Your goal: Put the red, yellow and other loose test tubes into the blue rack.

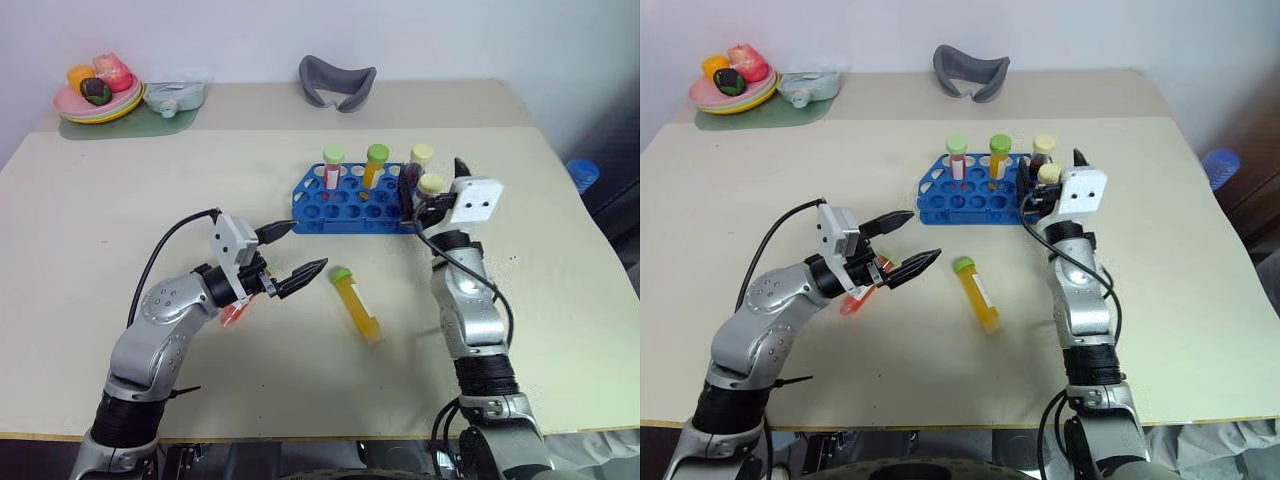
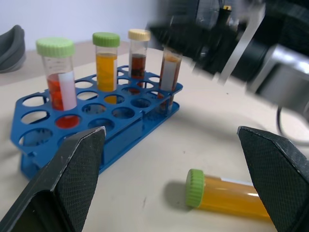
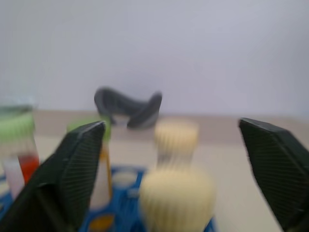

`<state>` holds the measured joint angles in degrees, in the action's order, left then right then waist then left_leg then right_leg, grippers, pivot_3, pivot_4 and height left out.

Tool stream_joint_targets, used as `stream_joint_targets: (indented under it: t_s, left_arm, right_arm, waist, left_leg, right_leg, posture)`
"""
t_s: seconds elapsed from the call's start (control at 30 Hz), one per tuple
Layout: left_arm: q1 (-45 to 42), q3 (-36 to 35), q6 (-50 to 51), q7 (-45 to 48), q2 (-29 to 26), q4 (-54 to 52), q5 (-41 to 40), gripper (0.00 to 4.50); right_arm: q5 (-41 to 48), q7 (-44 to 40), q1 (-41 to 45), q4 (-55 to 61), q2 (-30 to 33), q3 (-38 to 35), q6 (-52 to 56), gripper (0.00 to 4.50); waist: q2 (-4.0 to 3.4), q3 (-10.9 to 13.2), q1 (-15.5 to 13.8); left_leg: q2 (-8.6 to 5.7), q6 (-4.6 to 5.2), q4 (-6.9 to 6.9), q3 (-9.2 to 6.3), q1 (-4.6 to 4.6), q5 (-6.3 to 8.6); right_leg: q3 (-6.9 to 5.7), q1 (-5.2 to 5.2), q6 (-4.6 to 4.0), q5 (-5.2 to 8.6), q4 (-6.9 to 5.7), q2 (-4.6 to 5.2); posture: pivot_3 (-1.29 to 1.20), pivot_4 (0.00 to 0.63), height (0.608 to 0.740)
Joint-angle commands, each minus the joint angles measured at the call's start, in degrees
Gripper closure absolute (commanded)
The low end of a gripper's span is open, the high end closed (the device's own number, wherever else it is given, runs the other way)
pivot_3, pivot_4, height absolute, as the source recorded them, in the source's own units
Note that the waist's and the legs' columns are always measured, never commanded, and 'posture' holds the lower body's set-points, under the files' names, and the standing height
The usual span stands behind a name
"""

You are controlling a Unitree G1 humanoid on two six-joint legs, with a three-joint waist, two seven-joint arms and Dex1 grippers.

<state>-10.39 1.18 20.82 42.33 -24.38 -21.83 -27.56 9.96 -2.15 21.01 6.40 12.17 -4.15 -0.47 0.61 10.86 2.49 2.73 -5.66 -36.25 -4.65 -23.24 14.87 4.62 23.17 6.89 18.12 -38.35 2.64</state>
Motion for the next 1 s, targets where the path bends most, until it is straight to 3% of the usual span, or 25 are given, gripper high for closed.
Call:
stream_joint_targets:
  t_s: [0.03,0.2,0.3,0.4,0.43,0.57,0.73,1.0]
  left_arm:
    - [1.3,-1.8,-2.0,0.6,-1.5,-0.4,0.5,0.00]
    - [1.1,-3.2,-4.2,2.5,-4.0,3.6,1.6,0.00]
    - [-0.2,-3.4,-5.3,3.6,-4.9,6.3,2.3,0.00]
    - [-2.1,-2.7,-5.9,5.3,-6.1,8.5,3.2,0.00]
    - [-2.7,-2.5,-6.0,5.8,-6.6,9.1,3.5,0.00]
    - [-4.3,-2.2,-6.1,7.7,-8.4,10.4,4.3,0.00]
    - [-2.7,-2.7,-3.8,10.3,-11.2,7.2,2.7,0.00]
    - [-1.3,-3.2,0.1,9.4,-11.9,2.2,1.0,0.00]
  right_arm:
    - [8.4,-4.6,-3.6,16.1,7.5,-5.4,15.1,0.05]
    - [32.6,-11.2,-10.2,34.1,26.2,-13.8,46.0,0.05]
    - [47.1,-8.8,-8.6,39.6,34.3,-15.1,58.8,0.05]
    - [63.9,1.8,-0.8,39.9,38.8,-7.2,69.7,0.05]
    - [71.2,9.3,2.8,37.4,39.2,-2.7,70.9,0.05]
    - [97.9,35.1,16.9,28.2,40.6,18.1,65.3,0.05]
    - [103.0,46.0,24.3,18.0,35.2,31.1,62.1,0.05]
    - [103.0,57.1,27.9,7.0,29.2,36.6,66.8,0.05]
  waist:
    - [-0.01,0.0,-0.1]
    - [-0.08,0.0,0.0]
    - [-0.12,0.0,0.4]
    - [-0.10,0.0,0.8]
    - [-0.09,0.0,0.8]
    - [-0.04,0.0,1.1]
    - [-0.02,0.0,1.5]
    - [-0.04,0.0,1.4]
  left_leg:
    - [0.00,0.01,0.00,-0.01,-0.01,0.00]
    - [-0.01,0.05,0.00,-0.03,-0.02,0.03]
    - [0.01,0.09,0.02,-0.02,0.21,0.04]
    - [0.02,0.16,0.07,0.01,0.73,0.08]
    - [0.02,0.17,0.06,0.00,0.81,0.09]
    - [0.01,0.19,0.03,0.00,0.72,0.10]
    - [0.04,0.29,0.04,-0.04,0.29,0.16]
    - [0.03,0.26,-0.11,-0.07,-0.12,0.13]
  right_leg:
    - [-0.01,-0.01,0.00,0.00,0.02,0.00]
    - [-0.01,-0.06,0.00,0.00,0.05,0.01]
    - [0.04,-0.19,-0.02,0.00,0.01,-0.08]
    - [0.08,-0.70,-0.04,0.01,0.09,-0.10]
    - [0.07,-0.80,-0.04,0.02,0.12,-0.10]
    - [0.05,-0.79,-0.03,0.02,0.20,-0.04]
    - [-0.01,-0.42,-0.01,0.02,0.26,-0.04]
    - [-0.04,0.01,-0.01,0.01,0.11,-0.04]
  posture:
    - [0.00,0.150,0.740]
    - [0.00,0.150,0.740]
    - [0.00,0.150,0.740]
    - [0.00,0.150,0.740]
    - [0.00,0.150,0.740]
    - [0.00,0.150,0.740]
    - [0.00,0.150,0.740]
    - [0.00,0.150,0.740]
